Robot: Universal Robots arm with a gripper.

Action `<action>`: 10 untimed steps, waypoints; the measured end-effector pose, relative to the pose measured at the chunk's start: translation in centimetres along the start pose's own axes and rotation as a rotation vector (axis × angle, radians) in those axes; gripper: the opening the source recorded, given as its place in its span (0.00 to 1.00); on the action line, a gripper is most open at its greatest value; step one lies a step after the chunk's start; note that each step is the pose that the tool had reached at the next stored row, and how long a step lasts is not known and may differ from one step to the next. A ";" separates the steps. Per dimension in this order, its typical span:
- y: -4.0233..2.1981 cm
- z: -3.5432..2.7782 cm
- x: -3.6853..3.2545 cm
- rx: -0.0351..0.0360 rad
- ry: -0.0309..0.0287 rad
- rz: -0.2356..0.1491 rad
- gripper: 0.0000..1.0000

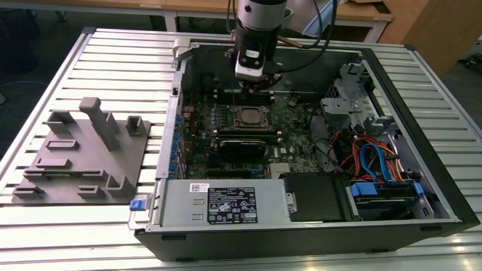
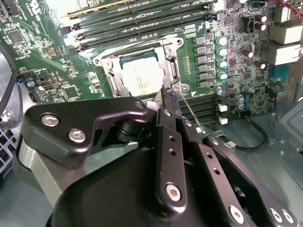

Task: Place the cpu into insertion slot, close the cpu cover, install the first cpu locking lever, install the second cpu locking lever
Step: 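Install the first cpu locking lever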

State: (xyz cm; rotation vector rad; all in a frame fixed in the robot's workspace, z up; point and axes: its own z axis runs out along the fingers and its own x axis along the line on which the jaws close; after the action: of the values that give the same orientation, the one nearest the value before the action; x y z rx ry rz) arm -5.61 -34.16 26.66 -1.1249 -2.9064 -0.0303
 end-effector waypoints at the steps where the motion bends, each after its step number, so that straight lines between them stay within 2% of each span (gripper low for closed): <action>1: 0.00 0.00 0.00 0.0003 0.0001 -0.008 0.10; 7: -0.03 0.00 0.02 0.0021 0.0007 -0.075 0.10; 10: -0.20 0.01 0.21 0.0026 0.0010 -0.093 0.10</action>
State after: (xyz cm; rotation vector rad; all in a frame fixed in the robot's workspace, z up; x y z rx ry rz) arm -5.90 -34.16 26.65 -0.9888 -2.9546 -0.0288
